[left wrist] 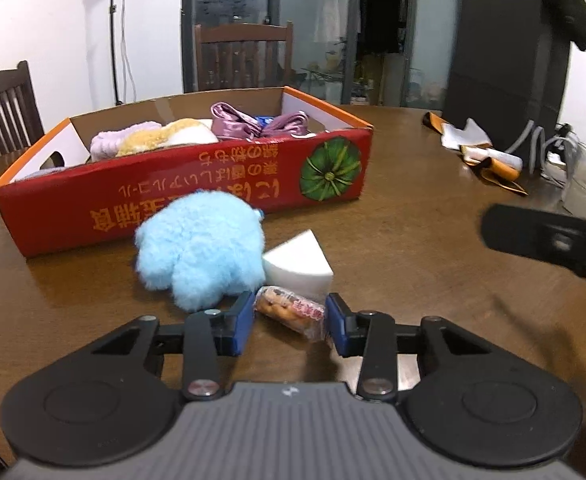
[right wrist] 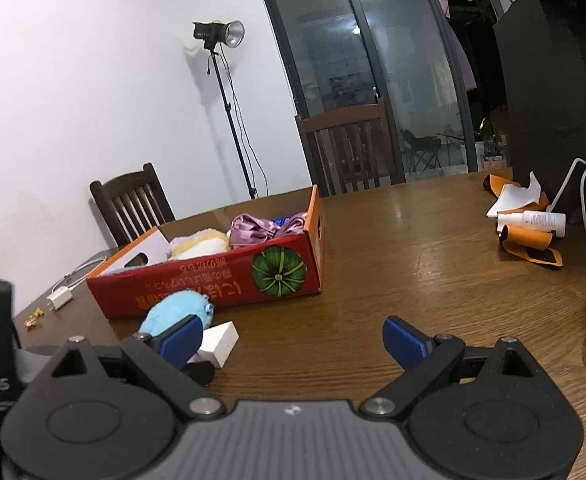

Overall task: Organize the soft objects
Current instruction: 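Grasp the white foam wedge with the right tool while the left tool grasps the clear candy packet, then carry the wedge and packet into the box and open both tools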

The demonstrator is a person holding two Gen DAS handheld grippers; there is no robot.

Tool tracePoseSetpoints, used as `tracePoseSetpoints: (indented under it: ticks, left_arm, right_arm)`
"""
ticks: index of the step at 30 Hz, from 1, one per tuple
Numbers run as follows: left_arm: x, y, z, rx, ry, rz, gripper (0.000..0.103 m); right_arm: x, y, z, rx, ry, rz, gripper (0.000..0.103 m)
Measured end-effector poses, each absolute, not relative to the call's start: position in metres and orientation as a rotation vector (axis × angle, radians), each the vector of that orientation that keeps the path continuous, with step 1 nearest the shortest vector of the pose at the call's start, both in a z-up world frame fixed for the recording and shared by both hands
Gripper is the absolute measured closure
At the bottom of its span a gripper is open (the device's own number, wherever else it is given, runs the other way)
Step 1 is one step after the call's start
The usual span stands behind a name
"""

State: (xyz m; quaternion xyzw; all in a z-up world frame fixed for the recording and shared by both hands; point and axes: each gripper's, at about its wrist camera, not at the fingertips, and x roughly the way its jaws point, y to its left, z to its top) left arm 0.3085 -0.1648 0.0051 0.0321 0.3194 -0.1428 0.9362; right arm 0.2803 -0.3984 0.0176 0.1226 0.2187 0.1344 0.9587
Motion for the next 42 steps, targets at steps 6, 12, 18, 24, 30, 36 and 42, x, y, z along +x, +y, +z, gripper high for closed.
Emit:
tracePoseSetpoints:
  ticks: [6,12,18,24,30,36,42]
  left_arm:
    - [0.27,-0.126,0.012,0.045,0.658,-0.308,0.063]
    - [0.247,-0.063,0.02,-0.007,0.603,-0.118,0.063]
    - [0.235,-0.015,0.028,-0.07,0.576,-0.035,0.063]
    - [0.227,0.007,0.033,-0.114,0.552,-0.027,0.063]
    - [0.219,0.002,0.034,-0.123,0.527,-0.072,0.063]
    - [0.239,-0.014,0.047,-0.109,0.485,-0.15,0.063]
    - [0.309,-0.012,0.095,-0.074,0.378,-0.181,0.063]
  right_arm:
    - [0.286,-0.382,0.015,0.209,0.482,0.279,0.006]
    - [0.313,-0.337,0.004,0.117,0.583,0.346,0.012]
    - [0.349,-0.302,0.002,0.043,0.63,0.386,0.044]
    - [0.358,-0.293,0.002,0.025,0.66,0.385,0.072]
    - [0.316,-0.314,0.013,0.063,0.634,0.369,0.074]
    - [0.289,-0.332,0.032,0.086,0.6,0.382,0.074]
    - [0.325,-0.319,0.076,0.092,0.502,0.503,0.074]
